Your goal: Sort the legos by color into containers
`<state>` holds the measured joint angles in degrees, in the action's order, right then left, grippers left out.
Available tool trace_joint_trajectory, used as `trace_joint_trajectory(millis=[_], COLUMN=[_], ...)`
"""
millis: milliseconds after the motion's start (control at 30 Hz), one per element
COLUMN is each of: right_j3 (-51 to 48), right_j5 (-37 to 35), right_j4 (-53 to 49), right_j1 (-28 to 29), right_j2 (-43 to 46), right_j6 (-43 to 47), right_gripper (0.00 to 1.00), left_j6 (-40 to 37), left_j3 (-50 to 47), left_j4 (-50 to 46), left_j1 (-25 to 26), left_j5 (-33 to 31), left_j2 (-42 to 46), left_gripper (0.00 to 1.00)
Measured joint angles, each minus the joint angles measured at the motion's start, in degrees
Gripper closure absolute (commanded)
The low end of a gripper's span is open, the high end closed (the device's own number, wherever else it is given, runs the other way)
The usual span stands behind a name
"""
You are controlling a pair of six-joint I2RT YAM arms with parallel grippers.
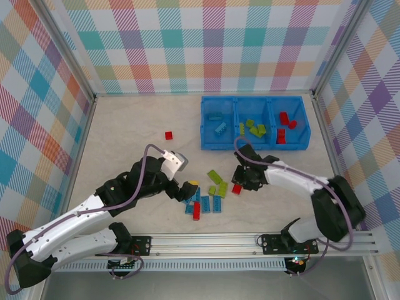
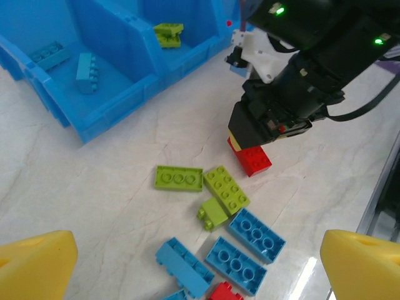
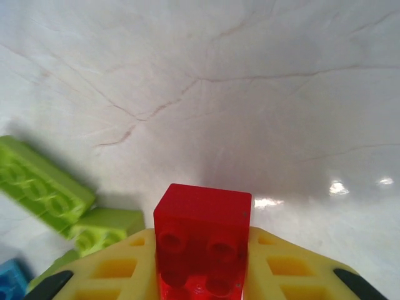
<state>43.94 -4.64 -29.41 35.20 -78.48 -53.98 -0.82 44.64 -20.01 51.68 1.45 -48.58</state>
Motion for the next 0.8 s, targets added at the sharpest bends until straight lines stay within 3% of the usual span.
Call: trace_joint_trajectory(millis=[133,333,467,600,800], right_j3=[-0.1,3.2,9.8,18.2,28.6], right_j5=[-3.7,-7.1,-7.8,-6.2,-3.7], right_j4=[0.0,2.4,5.5,9.2,10.5], right_j1=[-3.8,-23.4,-35.2,-41.2,-42.4], right_j2=[11.1,16.7,10.2,-2.5,-18.7], right_j6=[2.0,7.6,10.1,11.2,12.9], right_gripper=[0.77,0.77,0.77,0.71,0.34], left_j6=[0.7,2.8,5.0,8.5,19.0], left_j3=[-0.7,-1.4,-1.4,-1.4,-0.9], left_j4=[4.2,8.4,9.1,9.1,5.7], left_j1=[0.0,0.0,0.0,0.0,0.0], left_j5=[2.5,3.4,1.9,-0.4,-9.5], left_j2=[0.1,-0.2,-1.5,-2.9,-4.8], left_gripper=[0.0,0.0,0.0,0.0,0.0])
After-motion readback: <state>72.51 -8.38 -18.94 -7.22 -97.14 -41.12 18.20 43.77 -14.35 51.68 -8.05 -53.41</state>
